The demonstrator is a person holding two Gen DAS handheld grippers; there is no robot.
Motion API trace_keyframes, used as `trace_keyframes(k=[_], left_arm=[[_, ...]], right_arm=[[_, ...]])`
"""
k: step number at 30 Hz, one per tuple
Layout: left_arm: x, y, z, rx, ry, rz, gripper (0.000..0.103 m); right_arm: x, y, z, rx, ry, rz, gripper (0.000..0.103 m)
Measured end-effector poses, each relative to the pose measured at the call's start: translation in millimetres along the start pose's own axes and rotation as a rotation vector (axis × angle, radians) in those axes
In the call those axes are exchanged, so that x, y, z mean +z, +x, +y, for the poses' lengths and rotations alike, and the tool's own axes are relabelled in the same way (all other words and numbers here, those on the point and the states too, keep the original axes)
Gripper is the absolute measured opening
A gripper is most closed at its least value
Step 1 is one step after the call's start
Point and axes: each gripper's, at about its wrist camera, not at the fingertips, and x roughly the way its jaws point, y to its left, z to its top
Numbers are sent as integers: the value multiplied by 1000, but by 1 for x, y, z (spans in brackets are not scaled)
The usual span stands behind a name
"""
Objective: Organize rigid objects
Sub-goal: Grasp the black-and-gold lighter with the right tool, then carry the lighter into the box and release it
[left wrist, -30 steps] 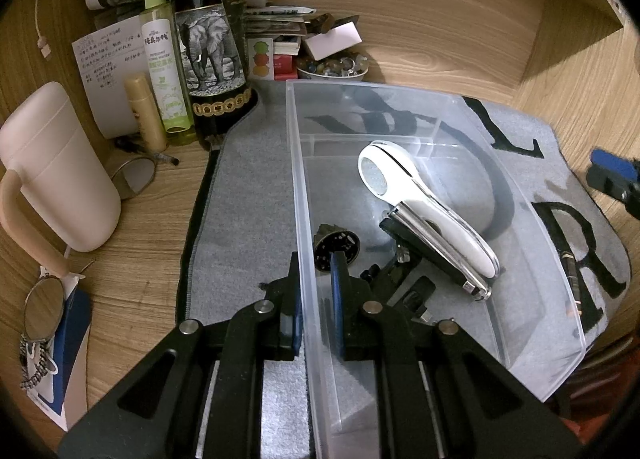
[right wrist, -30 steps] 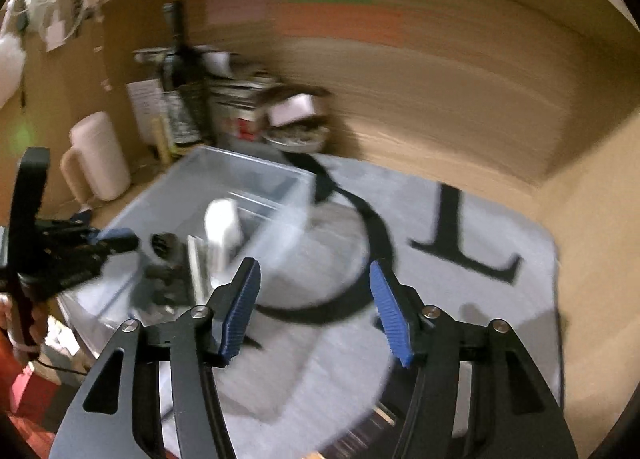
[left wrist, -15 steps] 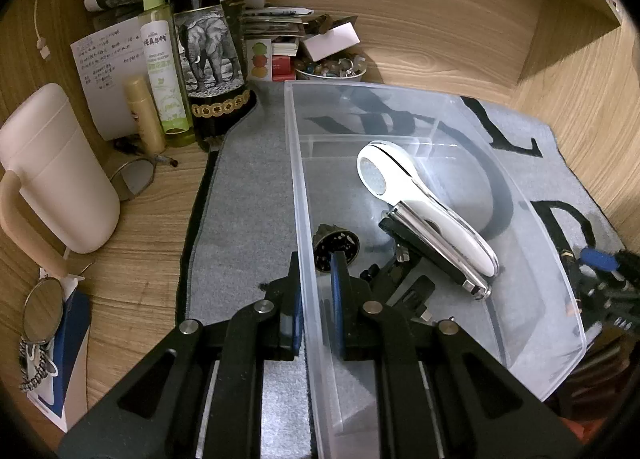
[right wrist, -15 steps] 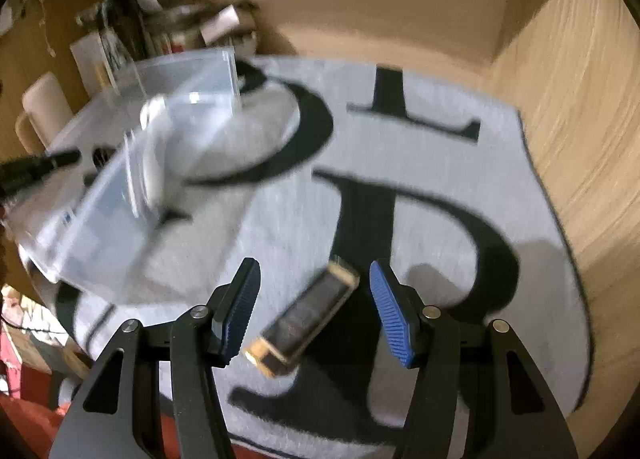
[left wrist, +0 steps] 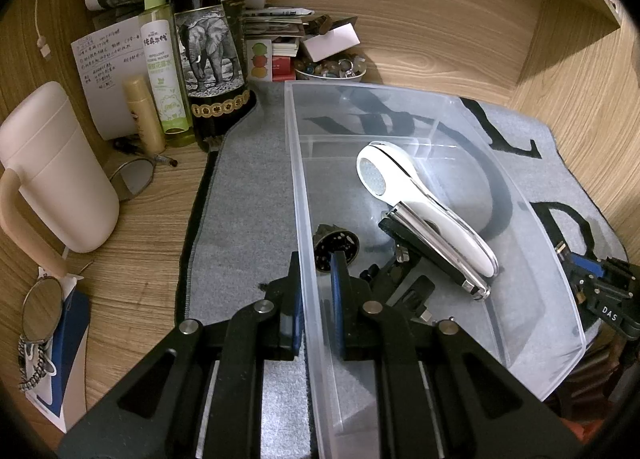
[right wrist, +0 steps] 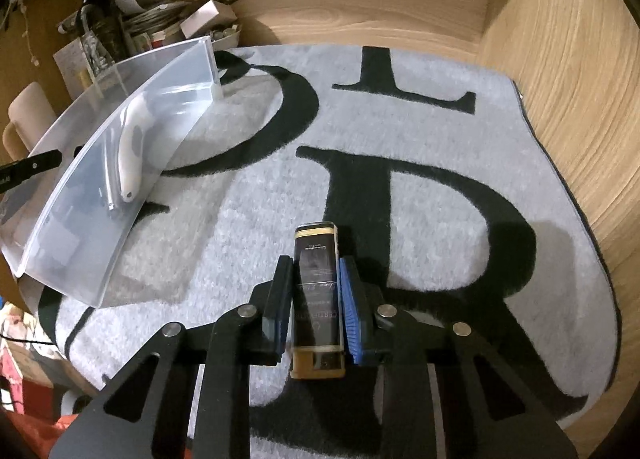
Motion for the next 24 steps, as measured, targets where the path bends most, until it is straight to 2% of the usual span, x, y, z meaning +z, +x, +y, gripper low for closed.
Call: trace_keyframes(k=[6, 13, 24], left_arm=[[0, 0, 1, -1, -2, 0, 11], [0, 0, 1, -1, -1, 0, 11], [0, 0, 0, -2, -3, 2, 11]], right_arm=[[13, -6, 11, 4, -41, -43, 21], [44, -25, 30, 34, -107, -150, 21], [95, -48, 74, 144, -202, -291, 21]])
